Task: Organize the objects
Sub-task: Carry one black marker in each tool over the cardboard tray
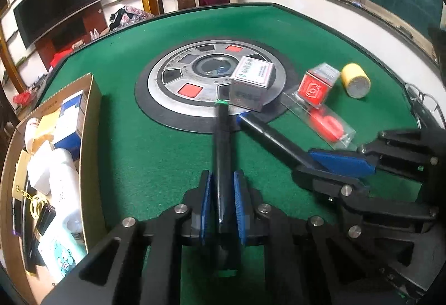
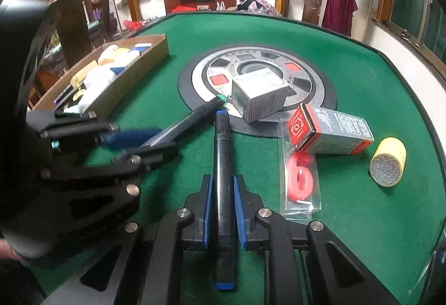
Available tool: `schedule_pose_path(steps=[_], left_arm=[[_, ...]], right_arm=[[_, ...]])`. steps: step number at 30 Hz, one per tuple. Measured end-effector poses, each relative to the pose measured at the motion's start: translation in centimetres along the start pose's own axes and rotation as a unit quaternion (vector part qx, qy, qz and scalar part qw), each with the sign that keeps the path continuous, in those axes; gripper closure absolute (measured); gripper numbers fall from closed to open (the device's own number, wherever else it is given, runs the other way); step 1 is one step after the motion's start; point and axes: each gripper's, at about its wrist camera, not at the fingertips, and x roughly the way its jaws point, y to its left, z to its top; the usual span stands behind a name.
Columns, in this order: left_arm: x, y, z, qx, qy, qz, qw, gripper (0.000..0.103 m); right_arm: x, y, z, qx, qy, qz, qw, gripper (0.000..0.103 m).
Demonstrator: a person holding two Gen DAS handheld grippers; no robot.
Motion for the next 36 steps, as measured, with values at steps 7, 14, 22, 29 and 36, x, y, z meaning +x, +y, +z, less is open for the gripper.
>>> schedule_pose_path(steps=[7,14,22,29,36], left_arm=[[0.1,1.4,0.2,-0.040,0.001,-0.049,0.9980,0.088],[-0.4,1.5,0.6,-0.050,-0.016,-0.067,0.9964,0.088],[-1.6,1.8,0.9,-0.059,-0.035,-0.072,0.9951,0.088],[-4.0,3.2,0.8,-0.087,-0.062,-0.086,0.9906,0.088],[-8.0,7.2,-1.1,-0.136,-0.100,-0.087,0.9818,0.088]], right_arm=[[-0.7,-1.2,0.3,0.031,-0.014,0.011,0.999,0.086],[-1.0,-1.4,0.4,0.041,-0.021,0.014,0.999,0.086],[-1.8,-1.5,0.6,0.047,-0.035,0.022,0.998,0.086],[-2.4,-1.7,0.8,0.073,-0.041,0.041,0.996,0.086],[-3.5,0.7,2.0,0.083,-0.048,0.077,0.992,0.086]])
